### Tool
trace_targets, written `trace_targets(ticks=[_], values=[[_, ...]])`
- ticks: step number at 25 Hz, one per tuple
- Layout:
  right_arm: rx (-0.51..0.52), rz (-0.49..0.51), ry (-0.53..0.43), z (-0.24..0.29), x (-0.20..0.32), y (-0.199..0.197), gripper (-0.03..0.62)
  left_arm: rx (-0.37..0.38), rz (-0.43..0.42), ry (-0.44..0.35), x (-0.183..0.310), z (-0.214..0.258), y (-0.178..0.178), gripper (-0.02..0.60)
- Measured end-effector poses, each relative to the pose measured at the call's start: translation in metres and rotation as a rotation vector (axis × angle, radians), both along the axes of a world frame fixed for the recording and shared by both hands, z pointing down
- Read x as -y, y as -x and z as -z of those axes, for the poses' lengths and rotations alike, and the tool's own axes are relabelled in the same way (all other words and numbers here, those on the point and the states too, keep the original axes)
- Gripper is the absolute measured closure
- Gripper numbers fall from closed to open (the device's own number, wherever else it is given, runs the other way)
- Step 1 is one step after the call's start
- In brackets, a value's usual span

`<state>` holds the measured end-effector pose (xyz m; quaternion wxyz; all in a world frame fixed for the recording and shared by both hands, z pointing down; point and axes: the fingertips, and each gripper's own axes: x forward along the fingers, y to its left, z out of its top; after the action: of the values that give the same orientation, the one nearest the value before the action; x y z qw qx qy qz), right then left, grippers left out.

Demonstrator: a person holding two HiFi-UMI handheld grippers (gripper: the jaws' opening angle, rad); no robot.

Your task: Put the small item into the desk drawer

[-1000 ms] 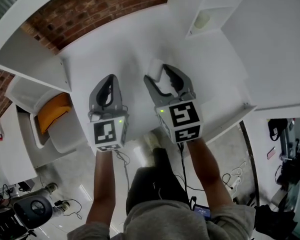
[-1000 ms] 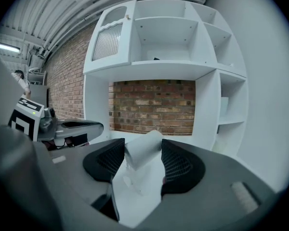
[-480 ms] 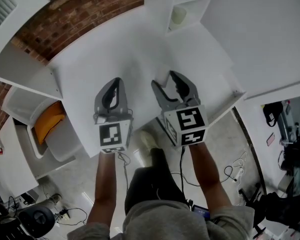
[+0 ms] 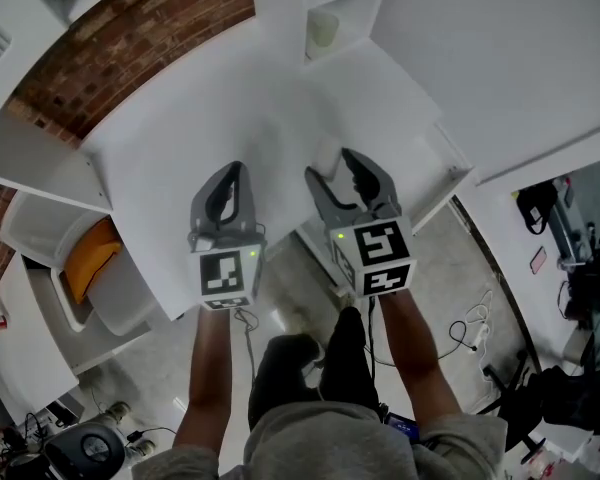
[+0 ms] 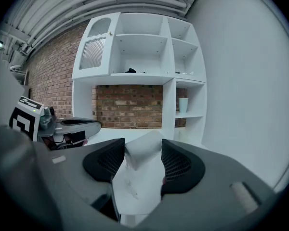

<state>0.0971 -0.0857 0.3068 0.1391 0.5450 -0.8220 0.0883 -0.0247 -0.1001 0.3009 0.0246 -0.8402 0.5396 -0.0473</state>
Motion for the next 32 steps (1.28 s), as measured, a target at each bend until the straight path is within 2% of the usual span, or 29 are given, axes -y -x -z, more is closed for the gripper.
trace_targets(ticks=[7,17,23,32], values=[[-0.001,-0.026,0.017,-0.009,-0.007,-0.044,0.349,-0.006,-0.012,0.021,-0.002,-0.011,-0.035,0.569],[0.027,0.014,0.104,-0.042,-0.018,-0.093,0.349,0.002,0.013,0.080,-0.013,-0.036,-0.082,0.569],[0.019,0.049,0.170,-0.084,-0.020,-0.113,0.349,0.007,0.024,0.133,-0.020,-0.072,-0.107,0.571],[0.008,0.115,0.287,-0.161,-0.033,-0.122,0.349,0.012,0.070,0.217,-0.036,-0.132,-0.124,0.569]])
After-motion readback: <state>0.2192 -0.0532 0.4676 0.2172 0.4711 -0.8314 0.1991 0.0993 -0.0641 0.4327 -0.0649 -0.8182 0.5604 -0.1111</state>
